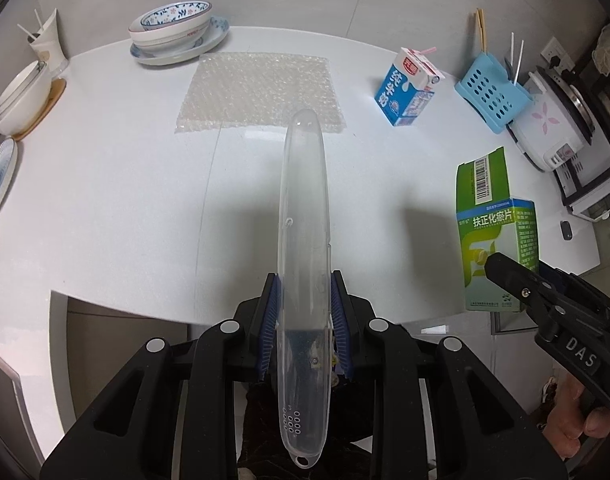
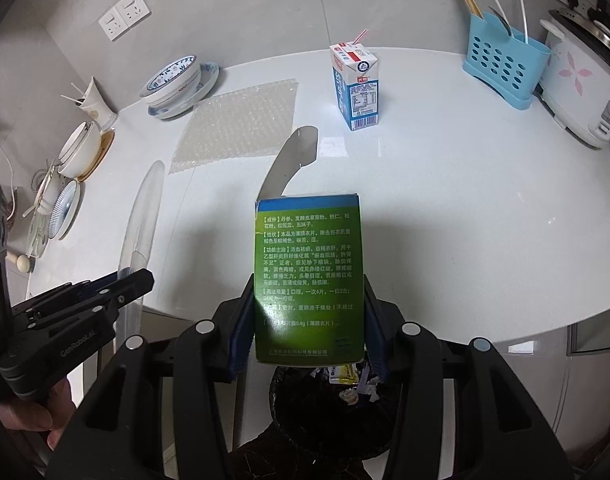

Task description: Collect trash

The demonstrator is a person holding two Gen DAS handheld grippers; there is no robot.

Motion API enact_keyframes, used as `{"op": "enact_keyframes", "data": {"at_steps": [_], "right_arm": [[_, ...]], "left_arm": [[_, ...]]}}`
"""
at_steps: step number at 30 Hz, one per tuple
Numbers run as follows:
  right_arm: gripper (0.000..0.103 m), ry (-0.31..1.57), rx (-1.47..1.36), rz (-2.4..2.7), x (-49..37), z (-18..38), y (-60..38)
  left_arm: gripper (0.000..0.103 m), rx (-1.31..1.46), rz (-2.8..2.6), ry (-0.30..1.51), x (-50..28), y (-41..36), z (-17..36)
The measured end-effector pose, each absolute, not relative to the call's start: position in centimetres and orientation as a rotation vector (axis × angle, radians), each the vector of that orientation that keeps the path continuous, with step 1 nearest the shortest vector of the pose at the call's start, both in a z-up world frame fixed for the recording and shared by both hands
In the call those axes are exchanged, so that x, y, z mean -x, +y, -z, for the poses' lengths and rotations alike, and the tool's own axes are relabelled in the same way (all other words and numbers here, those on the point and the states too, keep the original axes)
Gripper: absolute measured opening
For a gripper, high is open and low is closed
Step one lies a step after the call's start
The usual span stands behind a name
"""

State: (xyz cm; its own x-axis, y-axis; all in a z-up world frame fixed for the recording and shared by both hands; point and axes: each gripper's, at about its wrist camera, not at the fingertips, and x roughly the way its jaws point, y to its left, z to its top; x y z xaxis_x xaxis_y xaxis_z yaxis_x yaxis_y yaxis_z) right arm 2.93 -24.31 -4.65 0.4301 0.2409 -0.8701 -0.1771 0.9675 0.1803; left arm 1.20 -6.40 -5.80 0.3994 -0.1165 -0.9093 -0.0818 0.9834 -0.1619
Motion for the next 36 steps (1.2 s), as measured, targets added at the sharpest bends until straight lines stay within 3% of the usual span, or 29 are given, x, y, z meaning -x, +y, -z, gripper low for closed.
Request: {"op": "enact_keyframes", "data": {"at_steps": [23, 36], "right_arm": [[0.045, 1.121, -0.025, -0.268, 6.8, 7.8, -31.1], [0.044, 1.186, 0.027, -0.249, 9.9, 12.8, -32.7]], "left_arm": [[0.025, 0.179, 0.174, 1.265, 8.7, -15.9, 10.9], [0.025, 0.181, 0.186, 1.315, 10.8, -17.2, 15.7]]}}
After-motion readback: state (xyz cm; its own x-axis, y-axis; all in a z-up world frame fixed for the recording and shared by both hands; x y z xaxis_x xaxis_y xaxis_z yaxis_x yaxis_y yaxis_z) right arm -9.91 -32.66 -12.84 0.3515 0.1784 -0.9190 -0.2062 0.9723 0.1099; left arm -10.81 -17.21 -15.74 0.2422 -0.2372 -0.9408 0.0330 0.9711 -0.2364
